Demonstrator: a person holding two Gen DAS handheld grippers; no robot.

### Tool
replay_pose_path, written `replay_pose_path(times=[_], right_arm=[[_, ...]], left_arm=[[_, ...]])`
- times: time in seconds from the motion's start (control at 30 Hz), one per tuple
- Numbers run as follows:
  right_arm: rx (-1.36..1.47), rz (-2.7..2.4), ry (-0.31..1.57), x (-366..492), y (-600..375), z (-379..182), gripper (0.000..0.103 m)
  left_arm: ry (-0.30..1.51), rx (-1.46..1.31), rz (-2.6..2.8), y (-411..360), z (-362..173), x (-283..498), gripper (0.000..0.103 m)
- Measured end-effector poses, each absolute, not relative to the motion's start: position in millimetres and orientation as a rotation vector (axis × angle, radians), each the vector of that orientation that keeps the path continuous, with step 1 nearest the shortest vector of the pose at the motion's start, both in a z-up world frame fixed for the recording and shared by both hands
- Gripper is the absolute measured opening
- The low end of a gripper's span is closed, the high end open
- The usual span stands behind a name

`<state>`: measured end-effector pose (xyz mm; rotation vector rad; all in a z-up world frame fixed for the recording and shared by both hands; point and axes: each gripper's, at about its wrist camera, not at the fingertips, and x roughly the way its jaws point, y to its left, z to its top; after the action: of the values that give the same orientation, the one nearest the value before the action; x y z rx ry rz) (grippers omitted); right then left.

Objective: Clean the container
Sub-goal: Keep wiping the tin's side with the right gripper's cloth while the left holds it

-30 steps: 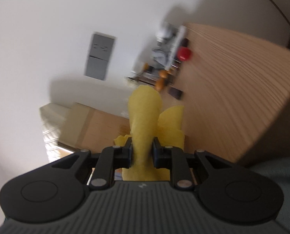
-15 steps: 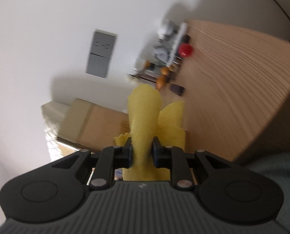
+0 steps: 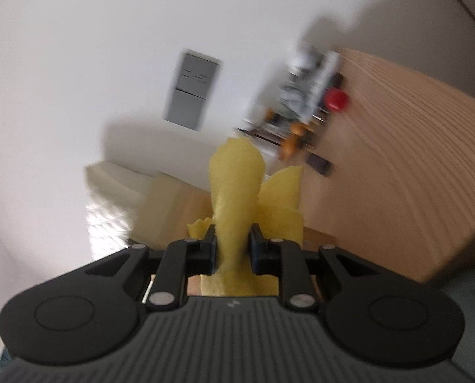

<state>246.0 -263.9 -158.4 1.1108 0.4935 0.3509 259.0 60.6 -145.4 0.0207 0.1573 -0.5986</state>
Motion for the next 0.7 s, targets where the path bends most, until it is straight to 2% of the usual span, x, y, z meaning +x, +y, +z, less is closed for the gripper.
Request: replay_pose_path(times=[0.1,0.2,0.47,0.7], right_arm=[[1.136,0.319,0.534,243,-264,-175,0.022],[1.123,0.33,0.52,247,-264,-167,0.022],[1.081,0.44,0.374,261,-267,-118,0.022],[1.117,0.365,0.484,261,-270,-161,0.022]], left_arm=[[0.158,0.019,-0.599,61,-145,259,0.075],[0.158,0.019,-0.599,62,-145,259,0.075],[0.16,0.021,-0.601,62,-145,260,0.075],[0.16,0.028,-0.599,61,-145,260,0.075]])
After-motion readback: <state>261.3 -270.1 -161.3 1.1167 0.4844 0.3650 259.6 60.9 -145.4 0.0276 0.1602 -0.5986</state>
